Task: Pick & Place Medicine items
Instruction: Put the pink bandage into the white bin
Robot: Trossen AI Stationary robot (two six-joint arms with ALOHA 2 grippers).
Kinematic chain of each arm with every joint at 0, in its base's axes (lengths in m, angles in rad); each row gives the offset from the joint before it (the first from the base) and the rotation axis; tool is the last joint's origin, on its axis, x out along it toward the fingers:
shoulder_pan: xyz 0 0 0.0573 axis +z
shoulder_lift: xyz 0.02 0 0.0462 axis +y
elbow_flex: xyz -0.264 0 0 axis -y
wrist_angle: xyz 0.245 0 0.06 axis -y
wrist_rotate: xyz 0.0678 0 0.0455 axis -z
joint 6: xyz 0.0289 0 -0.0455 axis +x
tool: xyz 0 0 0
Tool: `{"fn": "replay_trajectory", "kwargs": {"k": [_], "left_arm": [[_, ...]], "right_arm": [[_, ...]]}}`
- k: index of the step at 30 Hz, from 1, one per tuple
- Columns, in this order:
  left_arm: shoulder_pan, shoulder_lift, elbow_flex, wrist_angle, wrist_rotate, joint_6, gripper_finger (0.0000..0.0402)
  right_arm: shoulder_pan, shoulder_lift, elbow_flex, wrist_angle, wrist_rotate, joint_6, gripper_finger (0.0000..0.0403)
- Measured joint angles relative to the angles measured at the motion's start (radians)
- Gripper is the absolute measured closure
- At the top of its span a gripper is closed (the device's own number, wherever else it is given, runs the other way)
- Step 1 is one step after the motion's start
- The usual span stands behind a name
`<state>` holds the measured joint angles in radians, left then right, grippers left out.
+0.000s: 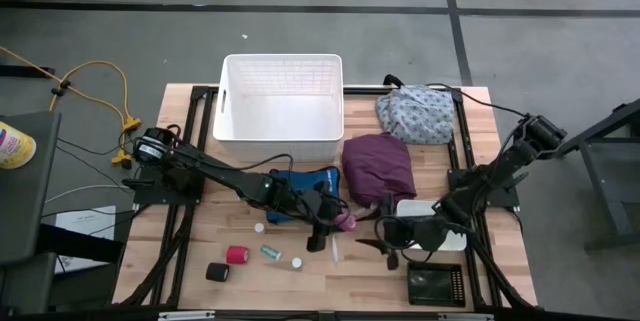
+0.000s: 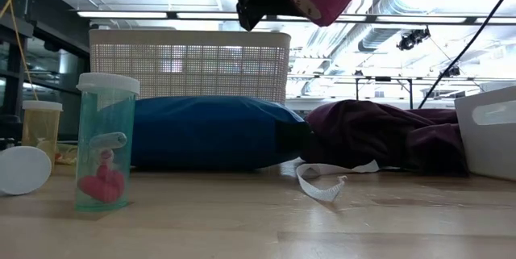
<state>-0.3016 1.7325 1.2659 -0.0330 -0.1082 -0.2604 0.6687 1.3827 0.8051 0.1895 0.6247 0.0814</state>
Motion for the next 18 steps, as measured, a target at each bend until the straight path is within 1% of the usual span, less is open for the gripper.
{"fn": "replay_trajectory", "kwargs": {"k": [7, 18], "left_arm": [[0.000, 0.000, 0.000, 0.071, -0.001, -0.003, 0.0235], [0.012, 0.000, 0.000, 0.086, -0.001, -0.045, 0.0235]], "right_arm": [[-0.018, 0.000, 0.000, -0.022, 0.002, 0.003, 0.0192], [-0.017, 0.000, 0.000, -0.024, -0.005, 0.002, 0.0192]]}}
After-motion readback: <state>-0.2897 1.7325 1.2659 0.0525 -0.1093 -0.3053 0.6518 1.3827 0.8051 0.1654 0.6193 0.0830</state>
